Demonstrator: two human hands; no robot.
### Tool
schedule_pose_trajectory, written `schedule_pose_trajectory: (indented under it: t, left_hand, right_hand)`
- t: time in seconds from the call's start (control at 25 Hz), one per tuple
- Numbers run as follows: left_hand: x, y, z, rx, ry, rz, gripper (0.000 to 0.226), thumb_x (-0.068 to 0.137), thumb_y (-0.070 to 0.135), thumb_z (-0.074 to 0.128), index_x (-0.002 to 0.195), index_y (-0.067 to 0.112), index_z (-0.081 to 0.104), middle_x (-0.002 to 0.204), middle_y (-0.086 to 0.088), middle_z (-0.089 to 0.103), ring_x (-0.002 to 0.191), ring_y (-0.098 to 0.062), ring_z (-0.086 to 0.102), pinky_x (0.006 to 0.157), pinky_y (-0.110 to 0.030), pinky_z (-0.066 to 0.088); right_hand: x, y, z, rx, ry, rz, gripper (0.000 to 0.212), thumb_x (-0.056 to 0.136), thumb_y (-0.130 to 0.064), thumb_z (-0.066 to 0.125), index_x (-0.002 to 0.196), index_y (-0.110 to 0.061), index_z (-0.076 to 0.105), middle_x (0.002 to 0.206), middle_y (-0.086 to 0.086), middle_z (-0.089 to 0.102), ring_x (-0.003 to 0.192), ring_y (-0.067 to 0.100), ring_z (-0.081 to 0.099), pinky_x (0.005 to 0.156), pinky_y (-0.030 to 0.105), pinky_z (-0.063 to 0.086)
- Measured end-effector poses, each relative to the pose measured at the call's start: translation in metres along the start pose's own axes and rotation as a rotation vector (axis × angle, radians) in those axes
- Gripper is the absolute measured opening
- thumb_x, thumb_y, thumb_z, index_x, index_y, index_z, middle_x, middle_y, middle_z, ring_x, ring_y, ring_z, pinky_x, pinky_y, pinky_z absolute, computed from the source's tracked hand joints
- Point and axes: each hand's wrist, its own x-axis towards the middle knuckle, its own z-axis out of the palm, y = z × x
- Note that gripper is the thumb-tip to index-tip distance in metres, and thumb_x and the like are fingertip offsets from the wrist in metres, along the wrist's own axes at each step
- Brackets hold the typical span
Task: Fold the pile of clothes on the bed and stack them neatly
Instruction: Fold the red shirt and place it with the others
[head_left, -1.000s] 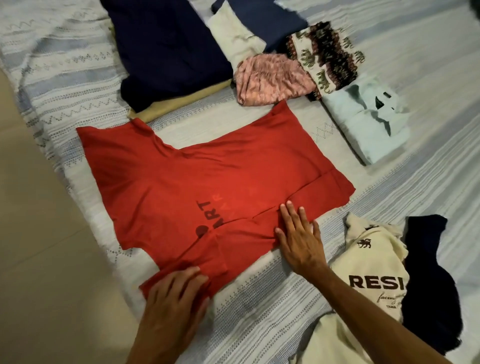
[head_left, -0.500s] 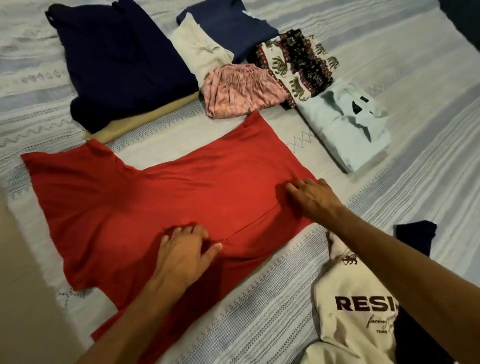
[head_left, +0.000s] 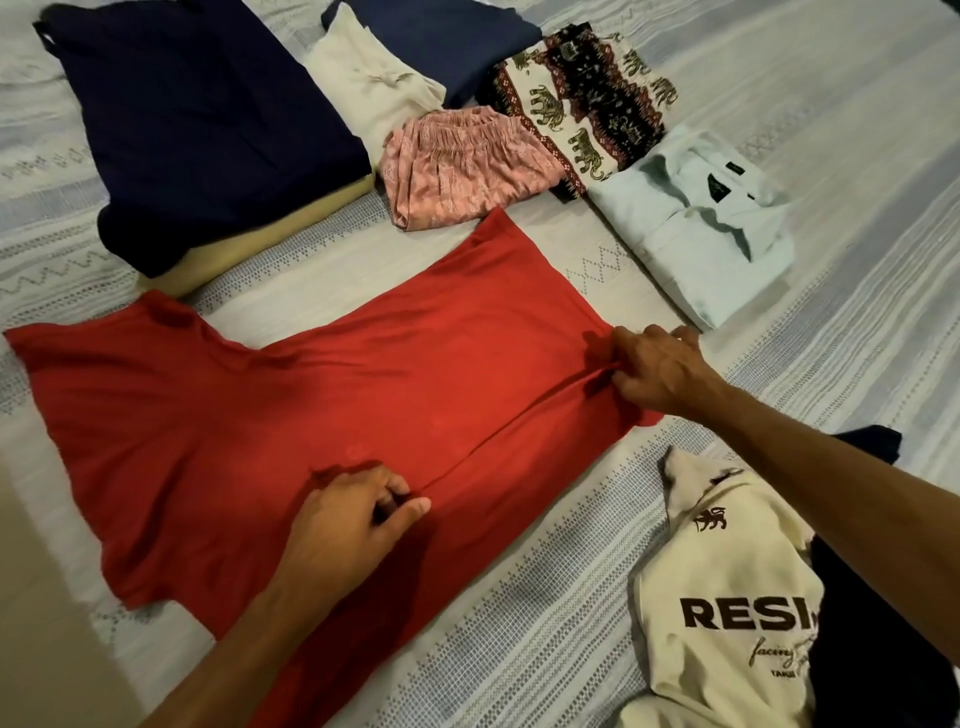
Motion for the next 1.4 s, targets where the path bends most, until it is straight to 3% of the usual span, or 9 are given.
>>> schedule_pose_trajectory:
  t: [0.16, 0.28, 0.4, 0.6, 0.76, 0.92, 1.16, 1.28, 1.4]
  left_hand:
    - [0.012, 0.031, 0.020, 0.026, -0.003, 0.048, 0.040, 0.086, 0.076, 0.051, 0.100, 0.039, 0.057, 0.087, 0.021, 0.056, 0.092, -0.002, 0.053, 0.082, -0.035, 0.049]
    - [0.028, 0.055, 0.039, 0.023, 0.028, 0.070, 0.029, 0.091, 0.064, 0.061, 0.105, 0.039, 0.058, 0.093, 0.021, 0.052, 0.095, -0.006, 0.049, 0.084, -0.035, 0.044]
    - [0.046, 0.065, 0.049, -0.051, 0.075, 0.015, 0.016, 0.094, 0.052, 0.065, 0.093, 0.036, 0.062, 0.090, 0.019, 0.056, 0.091, -0.007, 0.053, 0.082, -0.036, 0.044]
    - [0.056, 0.047, 0.040, -0.263, 0.098, -0.011, 0.019, 0.099, 0.039, 0.066, 0.087, 0.026, 0.062, 0.070, 0.010, 0.065, 0.067, -0.003, 0.062, 0.072, -0.035, 0.049]
    - [0.052, 0.047, 0.037, -0.066, 0.113, 0.033, 0.027, 0.102, 0.059, 0.046, 0.100, 0.032, 0.051, 0.071, 0.006, 0.067, 0.069, -0.020, 0.069, 0.066, -0.043, 0.056]
    - [0.046, 0.046, 0.039, 0.150, 0.122, 0.037, 0.035, 0.102, 0.066, 0.033, 0.108, 0.034, 0.045, 0.084, 0.002, 0.074, 0.081, -0.028, 0.074, 0.066, -0.041, 0.056]
    - [0.040, 0.047, 0.017, 0.166, 0.105, 0.017, 0.034, 0.101, 0.068, 0.041, 0.105, 0.035, 0.043, 0.072, 0.008, 0.060, 0.078, -0.019, 0.072, 0.066, -0.035, 0.052]
    - [0.044, 0.012, -0.019, 0.259, 0.174, 0.089, 0.032, 0.100, 0.064, 0.047, 0.104, 0.033, 0.052, 0.082, 0.010, 0.058, 0.082, -0.019, 0.068, 0.069, -0.037, 0.053]
    - [0.071, -0.042, -0.072, 0.480, 0.294, 0.154, 0.040, 0.096, 0.059, 0.047, 0.123, 0.030, 0.057, 0.120, 0.006, 0.058, 0.103, -0.026, 0.058, 0.080, -0.043, 0.049]
  right_hand:
    - [0.005, 0.021, -0.002, 0.104, -0.068, 0.263, 0.022, 0.077, -0.043, 0.065, 0.098, -0.034, 0.066, 0.097, -0.005, 0.060, 0.110, 0.024, 0.051, 0.097, 0.051, 0.032]
    - [-0.004, 0.034, 0.004, 0.807, 0.064, 0.335, 0.020, 0.072, -0.040, 0.074, 0.088, -0.028, 0.078, 0.093, -0.003, 0.074, 0.099, 0.025, 0.067, 0.092, 0.045, 0.052]
    - [-0.011, 0.032, 0.002, 1.238, 0.129, 0.317, 0.010, 0.087, -0.022, 0.074, 0.088, -0.012, 0.073, 0.082, 0.000, 0.070, 0.083, 0.023, 0.064, 0.072, 0.036, 0.048]
    - [-0.009, 0.031, 0.029, 0.767, 0.182, 0.266, 0.029, 0.105, -0.043, 0.056, 0.105, -0.016, 0.067, 0.084, 0.003, 0.070, 0.083, 0.029, 0.068, 0.071, 0.038, 0.054]
    - [-0.010, 0.020, 0.034, 0.398, 0.254, 0.294, 0.032, 0.110, -0.051, 0.030, 0.105, -0.024, 0.046, 0.078, -0.001, 0.058, 0.070, 0.026, 0.052, 0.074, 0.042, 0.044]
    - [-0.013, 0.024, 0.035, 0.368, 0.189, 0.313, 0.032, 0.112, -0.047, 0.020, 0.096, -0.026, 0.037, 0.079, -0.003, 0.060, 0.063, 0.017, 0.047, 0.081, 0.047, 0.040]
    - [-0.019, 0.006, 0.023, 0.263, 0.370, 0.430, 0.030, 0.108, -0.039, 0.043, 0.122, -0.013, 0.047, 0.120, 0.019, 0.061, 0.107, 0.040, 0.060, 0.091, 0.058, 0.046]
    - [-0.011, -0.018, 0.004, 0.198, 0.404, 0.226, 0.036, 0.100, -0.030, 0.052, 0.131, -0.011, 0.047, 0.127, 0.021, 0.056, 0.108, 0.042, 0.060, 0.084, 0.055, 0.054]
    - [0.027, -0.062, -0.016, 0.172, 0.294, -0.058, 0.036, 0.097, -0.025, 0.053, 0.130, -0.016, 0.045, 0.125, 0.012, 0.049, 0.092, 0.039, 0.064, 0.069, 0.050, 0.057]
